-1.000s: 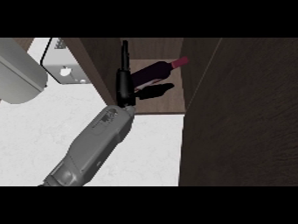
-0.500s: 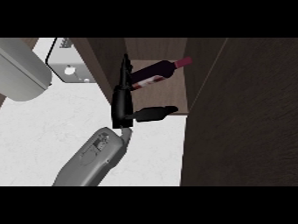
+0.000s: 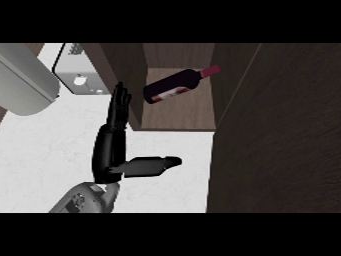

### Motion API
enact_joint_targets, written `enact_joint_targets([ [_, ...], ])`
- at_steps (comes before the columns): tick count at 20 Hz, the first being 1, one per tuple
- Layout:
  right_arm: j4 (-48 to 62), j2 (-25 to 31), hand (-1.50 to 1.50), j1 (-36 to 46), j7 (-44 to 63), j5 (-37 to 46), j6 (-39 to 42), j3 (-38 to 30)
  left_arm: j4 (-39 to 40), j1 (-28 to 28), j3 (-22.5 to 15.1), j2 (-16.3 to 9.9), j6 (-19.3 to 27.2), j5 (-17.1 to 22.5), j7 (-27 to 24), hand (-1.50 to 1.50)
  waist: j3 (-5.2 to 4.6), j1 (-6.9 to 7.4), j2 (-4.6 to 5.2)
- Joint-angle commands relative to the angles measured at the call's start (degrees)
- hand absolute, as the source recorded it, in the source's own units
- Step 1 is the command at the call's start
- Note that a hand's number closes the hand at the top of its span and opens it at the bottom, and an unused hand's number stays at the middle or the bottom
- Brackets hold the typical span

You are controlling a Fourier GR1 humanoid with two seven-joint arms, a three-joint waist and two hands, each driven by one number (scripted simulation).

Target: Pick up the wine, place it into the cabinet and close the cabinet

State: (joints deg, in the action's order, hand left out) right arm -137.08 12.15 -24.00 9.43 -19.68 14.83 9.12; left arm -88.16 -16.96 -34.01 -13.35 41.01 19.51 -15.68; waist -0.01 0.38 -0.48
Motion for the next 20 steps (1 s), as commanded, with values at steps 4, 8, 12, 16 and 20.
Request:
enact_joint_targets([
  [4, -8.46, 2.0, -1.5, -1.55, 4.44, -0.38, -0.6, -1.23, -16.22, 13.36, 2.14, -10.11, -6.05, 1.87, 0.61, -1.5, -0.02, -0.13, 0.22],
  [8, -7.56, 6.06, 1.5, -5.77, 2.12, 0.08, 5.96, 0.22, -18.75, 17.97, 4.91, -13.9, -14.4, 6.48, -2.4, -1.5, -0.04, -0.57, 0.11],
  [12, -9.22, 10.23, 1.5, -1.55, 5.98, 0.93, 7.84, 1.42, -21.52, 23.4, 4.44, -16.73, -19.71, 7.55, -5.57, 1.5, -0.14, 0.23, 0.12],
  [16, -7.3, 11.99, 1.5, -2.24, 2.2, 2.19, 11.16, -0.86, -25.67, 23.76, 9.27, -20.01, -22.26, 10.84, -1.36, 1.5, -0.01, -0.32, 0.2],
  [20, -7.79, 10.48, 1.5, -2.04, 2.68, -1.56, 10.31, -0.83, -23.72, 27.83, 14.17, -21.34, -28.28, 13.03, -5.24, 1.5, -0.01, -0.33, 0.33],
])
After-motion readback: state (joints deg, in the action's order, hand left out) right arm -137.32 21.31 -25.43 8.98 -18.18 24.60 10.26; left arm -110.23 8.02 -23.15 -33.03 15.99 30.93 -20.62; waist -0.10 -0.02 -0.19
